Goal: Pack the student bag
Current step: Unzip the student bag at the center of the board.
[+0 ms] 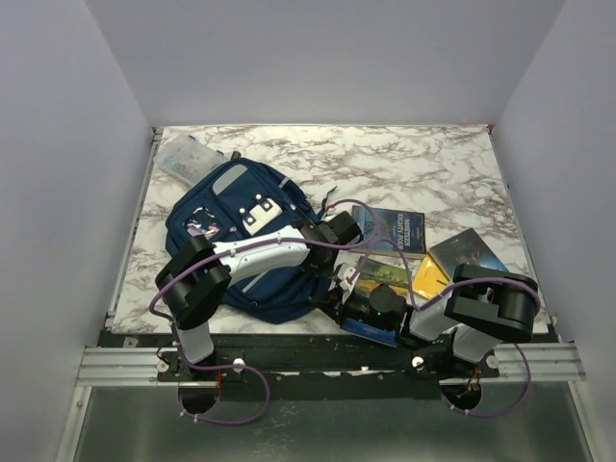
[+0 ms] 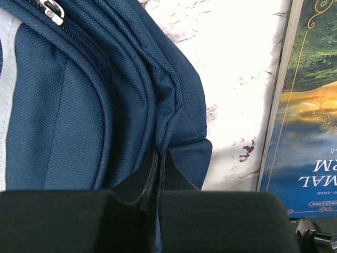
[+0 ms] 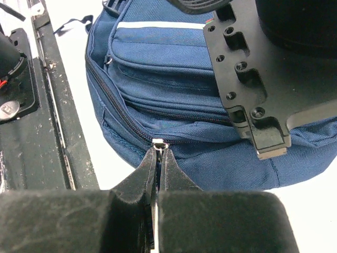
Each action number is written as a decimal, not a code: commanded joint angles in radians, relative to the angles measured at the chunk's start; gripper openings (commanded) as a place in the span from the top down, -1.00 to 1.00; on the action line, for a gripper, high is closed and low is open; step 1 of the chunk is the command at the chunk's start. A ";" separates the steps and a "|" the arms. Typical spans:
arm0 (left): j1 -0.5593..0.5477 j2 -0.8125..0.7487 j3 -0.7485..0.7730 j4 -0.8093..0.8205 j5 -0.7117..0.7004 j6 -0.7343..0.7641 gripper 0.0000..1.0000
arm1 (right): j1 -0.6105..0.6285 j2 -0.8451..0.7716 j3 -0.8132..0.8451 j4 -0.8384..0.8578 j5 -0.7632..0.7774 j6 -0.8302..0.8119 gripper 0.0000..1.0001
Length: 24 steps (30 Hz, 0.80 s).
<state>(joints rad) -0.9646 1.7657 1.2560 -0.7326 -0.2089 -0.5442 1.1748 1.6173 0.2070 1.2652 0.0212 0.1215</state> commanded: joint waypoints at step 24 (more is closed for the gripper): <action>0.043 -0.153 0.519 0.048 -0.782 -0.068 1.00 | 0.199 -0.032 0.403 -0.710 0.196 -0.091 0.99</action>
<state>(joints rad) -0.9184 1.5833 1.7176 -0.7708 -0.9016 -0.6735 1.3487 1.5234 0.5591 0.6170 0.1593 0.0616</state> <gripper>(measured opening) 0.002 0.012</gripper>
